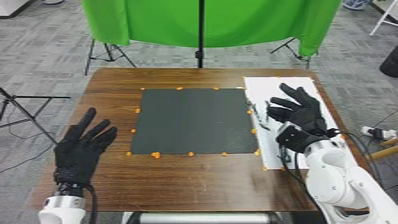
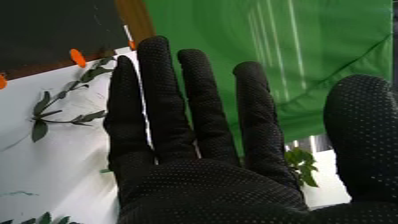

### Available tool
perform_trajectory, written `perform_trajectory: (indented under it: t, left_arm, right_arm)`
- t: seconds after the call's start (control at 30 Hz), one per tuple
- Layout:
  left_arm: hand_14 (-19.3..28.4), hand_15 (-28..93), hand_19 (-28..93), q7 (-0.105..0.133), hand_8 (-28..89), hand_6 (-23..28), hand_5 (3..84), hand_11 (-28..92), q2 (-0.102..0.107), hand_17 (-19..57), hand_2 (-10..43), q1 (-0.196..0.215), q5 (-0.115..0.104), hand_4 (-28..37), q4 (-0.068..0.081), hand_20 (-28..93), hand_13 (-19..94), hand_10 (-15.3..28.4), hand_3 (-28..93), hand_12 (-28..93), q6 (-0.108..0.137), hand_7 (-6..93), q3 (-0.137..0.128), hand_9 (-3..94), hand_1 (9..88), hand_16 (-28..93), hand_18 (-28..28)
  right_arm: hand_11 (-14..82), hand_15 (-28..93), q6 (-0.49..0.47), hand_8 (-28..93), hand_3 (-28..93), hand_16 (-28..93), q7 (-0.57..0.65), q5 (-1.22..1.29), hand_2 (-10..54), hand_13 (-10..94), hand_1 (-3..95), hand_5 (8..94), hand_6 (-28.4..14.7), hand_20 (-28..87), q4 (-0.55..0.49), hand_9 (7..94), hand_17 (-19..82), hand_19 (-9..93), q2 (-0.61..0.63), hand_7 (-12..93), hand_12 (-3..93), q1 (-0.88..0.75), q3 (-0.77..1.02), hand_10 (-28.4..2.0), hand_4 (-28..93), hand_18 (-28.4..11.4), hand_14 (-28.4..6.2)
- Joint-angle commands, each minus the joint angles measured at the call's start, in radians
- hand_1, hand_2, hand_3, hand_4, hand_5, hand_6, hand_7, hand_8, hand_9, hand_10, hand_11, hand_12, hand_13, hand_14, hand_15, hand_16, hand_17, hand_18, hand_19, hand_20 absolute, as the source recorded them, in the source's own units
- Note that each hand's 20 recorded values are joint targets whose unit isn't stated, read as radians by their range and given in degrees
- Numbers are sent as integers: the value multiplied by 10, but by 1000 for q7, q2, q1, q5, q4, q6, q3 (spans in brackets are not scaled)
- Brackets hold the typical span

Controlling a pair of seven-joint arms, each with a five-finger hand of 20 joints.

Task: Arrange flowers

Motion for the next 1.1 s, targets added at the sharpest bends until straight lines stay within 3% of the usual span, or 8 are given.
perform_trajectory:
  t: [0.03, 0.27, 0.37, 0.57, 0.6, 0.73, 1.0, 1.1]
  left_arm:
    - [279, 456, 478, 11, -101, 29, 345, 191, 4, -93, 64, 8, -6, -283, 1, 169, 238, 183, 742, 125, 1, 104, 5, 327, 194, -52, 284]
    - [279, 457, 481, 26, -100, 29, 345, 192, 14, -92, 64, 7, -14, -283, -1, 170, 238, 183, 742, 126, 6, 105, 10, 327, 195, -51, 284]
    - [280, 458, 495, 43, -100, 29, 344, 193, 30, -80, 65, 11, -18, -283, -6, 180, 238, 185, 741, 126, 13, 106, 12, 328, 195, -51, 284]
    - [280, 459, 499, 38, -100, 30, 343, 194, 31, -75, 66, 15, -22, -283, -8, 197, 237, 186, 740, 127, 11, 105, 0, 328, 196, -52, 284]
    - [280, 460, 497, 46, -100, 30, 342, 194, 38, -74, 66, 18, -29, -283, -9, 201, 237, 187, 741, 127, 18, 105, 4, 328, 196, -52, 284]
    - [281, 460, 492, 60, -100, 30, 342, 196, 51, -73, 66, 24, -33, -283, -7, 214, 237, 189, 742, 127, 20, 106, 3, 329, 196, -53, 284]
    - [282, 462, 478, 63, -100, 31, 342, 197, 55, -71, 67, 22, -30, -283, -8, 244, 238, 189, 742, 126, 20, 108, -2, 329, 199, -54, 284]
    - [282, 463, 473, 33, -101, 32, 341, 198, 33, -71, 67, 10, -16, -283, -5, 254, 237, 189, 742, 127, 8, 108, -11, 329, 200, -54, 284]
  right_arm:
    - [216, 460, -6, -127, 755, 114, -3, -15, 71, 434, 203, 452, 21, 194, -10, 505, 158, 603, 2, 151, 136, -12, 4, -170, -283, -261, -176]
    - [220, 477, 26, -127, 763, 115, 16, -78, 65, 438, 206, 453, 18, 198, -36, 506, 161, 613, 7, 152, 136, -18, 4, -170, -283, -261, -174]
    - [255, 531, 59, -129, 771, 117, 90, -195, 54, 466, 223, 470, 3, 212, -56, 530, 179, 648, 21, 159, 141, -10, -8, -169, -283, -262, -166]
    - [458, 719, 107, -134, 760, 117, 48, -133, 2, 579, 285, 531, -32, 246, -56, 601, 280, 761, 86, 171, 157, 2, -47, -169, -281, -242, -143]
    - [497, 739, 221, -133, 763, 122, 469, -882, -7, 601, 302, 549, -35, 248, -182, 613, 305, 780, 147, 176, 166, -137, -14, -167, -281, -234, -139]
    - [551, 752, 220, -134, 757, 131, 766, -1205, -23, 636, 321, 586, -42, 247, -221, 641, 351, 818, 201, 188, 176, -108, -91, -161, -278, -220, -125]
    - [554, 745, 108, -133, 747, 145, 1002, -1436, -49, 673, 341, 642, -44, 230, -239, 681, 389, 856, 238, 203, 179, -152, -120, -153, -264, -220, -117]
    - [553, 743, 72, -133, 748, 149, 1049, -1471, -53, 678, 345, 645, -45, 223, -241, 682, 394, 862, 243, 202, 179, -158, -126, -151, -260, -220, -116]
